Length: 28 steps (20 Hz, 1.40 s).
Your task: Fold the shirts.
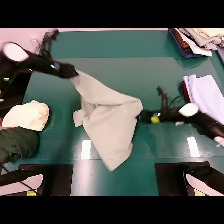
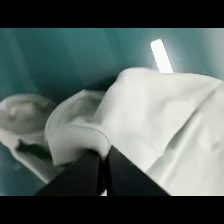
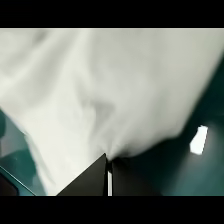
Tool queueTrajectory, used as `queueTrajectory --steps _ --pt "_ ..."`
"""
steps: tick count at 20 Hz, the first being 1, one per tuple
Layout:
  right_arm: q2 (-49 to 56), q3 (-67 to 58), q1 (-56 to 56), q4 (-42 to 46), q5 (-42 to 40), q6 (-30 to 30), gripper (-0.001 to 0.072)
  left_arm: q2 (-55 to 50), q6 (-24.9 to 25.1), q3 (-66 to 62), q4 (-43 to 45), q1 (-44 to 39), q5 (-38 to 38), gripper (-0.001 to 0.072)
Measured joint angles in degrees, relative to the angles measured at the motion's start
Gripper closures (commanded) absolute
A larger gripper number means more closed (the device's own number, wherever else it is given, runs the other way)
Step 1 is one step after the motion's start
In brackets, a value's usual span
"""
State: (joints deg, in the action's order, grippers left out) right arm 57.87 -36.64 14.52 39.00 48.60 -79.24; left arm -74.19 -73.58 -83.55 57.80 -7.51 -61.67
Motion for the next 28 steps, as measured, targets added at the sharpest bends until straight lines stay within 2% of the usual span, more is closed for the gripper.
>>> queueTrajectory --steps 5,9,13,16,19,23,25,28 --pt "-11.69 -21.77 -12.13 9.92 13.94 -0.15 0.0697 12.52 -0.02 -14.43 4.11 0.02 0.79 0.0684" --pt "-18.47 -38.23 -24.3 12.24 23.28 -0.52 0.0697 21.31 -0.83 -24.98 4.98 0.02 0.87 0.0685" --pt "-20.2 -49.68 -34.62 12.76 31.04 -0.59 0.0697 25.57 -2.12 -31.04 5.18 0.02 0.68 0.0685" --pt "-17.81 -55.28 -38.29 12.57 36.04 -0.79 0.0697 26.14 -3.08 -31.39 5.35 0.02 -0.85 0.0685" --pt "-13.51 -55.49 -39.21 13.27 38.58 -2.21 0.0697 23.8 -3.89 -26.62 5.7 0.0 -4.87 0.0684" --pt "-5.27 -46.38 -33.53 15.78 39.47 -3.74 0.0697 17.18 -4.28 -13.55 6.03 0.02 -9.22 0.0684" --pt "0.17 -40.68 -28.48 19.19 37.86 -4.2 0.0697 12.63 -4.33 -5.95 5.92 0.02 -9.46 0.0683" --pt "10.12 -36.37 -22.51 23.1 33.2 -4.87 0.0693 4.59 -3.98 2.43 6.36 0.02 -5.49 0.0681"
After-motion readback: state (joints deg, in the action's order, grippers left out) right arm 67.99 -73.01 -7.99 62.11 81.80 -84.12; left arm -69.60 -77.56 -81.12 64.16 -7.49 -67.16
